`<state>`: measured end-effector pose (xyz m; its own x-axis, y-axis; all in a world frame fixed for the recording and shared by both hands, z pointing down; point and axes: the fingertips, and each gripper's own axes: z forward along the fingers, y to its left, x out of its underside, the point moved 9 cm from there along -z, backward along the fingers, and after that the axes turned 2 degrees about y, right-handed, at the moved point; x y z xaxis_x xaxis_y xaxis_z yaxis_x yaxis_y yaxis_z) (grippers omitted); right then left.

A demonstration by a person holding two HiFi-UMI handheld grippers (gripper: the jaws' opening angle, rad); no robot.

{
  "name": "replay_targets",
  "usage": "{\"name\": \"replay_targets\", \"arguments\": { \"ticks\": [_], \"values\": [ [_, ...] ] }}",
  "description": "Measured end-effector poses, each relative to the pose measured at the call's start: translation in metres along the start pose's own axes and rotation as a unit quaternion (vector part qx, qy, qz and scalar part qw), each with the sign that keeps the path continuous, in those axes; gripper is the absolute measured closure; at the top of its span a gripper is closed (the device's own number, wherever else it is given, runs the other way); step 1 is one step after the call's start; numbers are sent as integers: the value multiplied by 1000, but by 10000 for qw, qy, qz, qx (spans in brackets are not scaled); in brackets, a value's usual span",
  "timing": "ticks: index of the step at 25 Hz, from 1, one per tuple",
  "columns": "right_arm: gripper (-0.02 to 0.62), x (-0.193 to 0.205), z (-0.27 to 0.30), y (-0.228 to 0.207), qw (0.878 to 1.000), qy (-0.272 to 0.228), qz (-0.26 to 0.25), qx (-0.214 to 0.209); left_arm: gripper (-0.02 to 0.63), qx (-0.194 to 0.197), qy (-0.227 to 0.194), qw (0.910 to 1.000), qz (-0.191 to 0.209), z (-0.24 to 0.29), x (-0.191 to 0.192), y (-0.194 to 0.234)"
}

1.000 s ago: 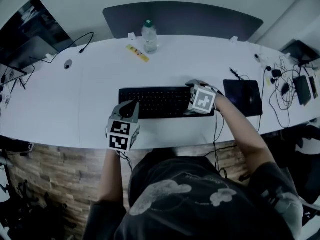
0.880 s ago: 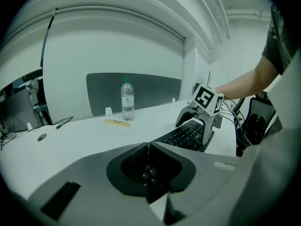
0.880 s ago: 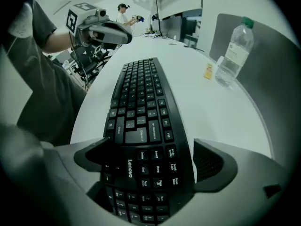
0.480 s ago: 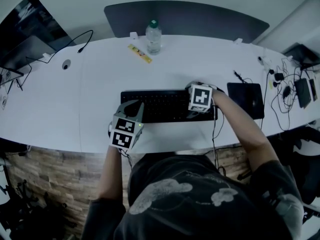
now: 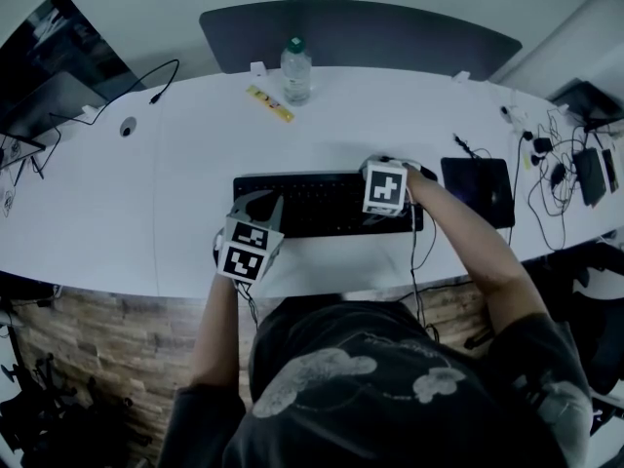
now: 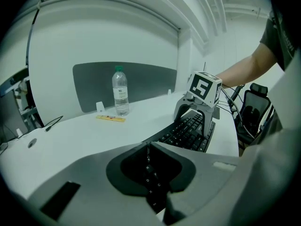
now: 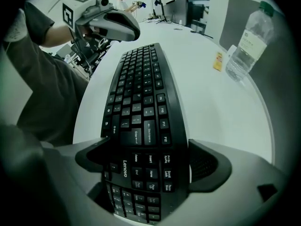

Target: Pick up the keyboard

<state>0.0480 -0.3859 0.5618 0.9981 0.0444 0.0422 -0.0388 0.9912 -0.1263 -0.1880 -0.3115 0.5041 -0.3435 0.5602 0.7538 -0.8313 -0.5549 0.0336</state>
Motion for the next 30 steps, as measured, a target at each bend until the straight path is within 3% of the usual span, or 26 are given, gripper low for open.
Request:
{"name": "replay_targets", "arguments": {
  "ticks": [2,8,13,20,26,30],
  "values": [
    [81,0,-5,-6,9985,53,-149,528,603,-29,27,10000,66,2,-1,0],
    [81,-7,-13,10,9959,-212,-226,848,592,-133,116,9988,455,1,-12,5],
    [81,-9,-10,27,9935,-372,-236,1051,451,178,657,9877,1407,7,-19,3],
    [80,-10,-19,44,9845,-291,-225,1717,354,570,1305,9538,2646,12,-34,-2],
    [80,-12,-23,55,9742,-282,-238,2228,314,1141,2232,9077,3365,28,-43,1],
    [80,-11,-25,63,9672,-315,-275,2504,287,1451,2458,8827,3734,42,-54,-3]
  ]
}}
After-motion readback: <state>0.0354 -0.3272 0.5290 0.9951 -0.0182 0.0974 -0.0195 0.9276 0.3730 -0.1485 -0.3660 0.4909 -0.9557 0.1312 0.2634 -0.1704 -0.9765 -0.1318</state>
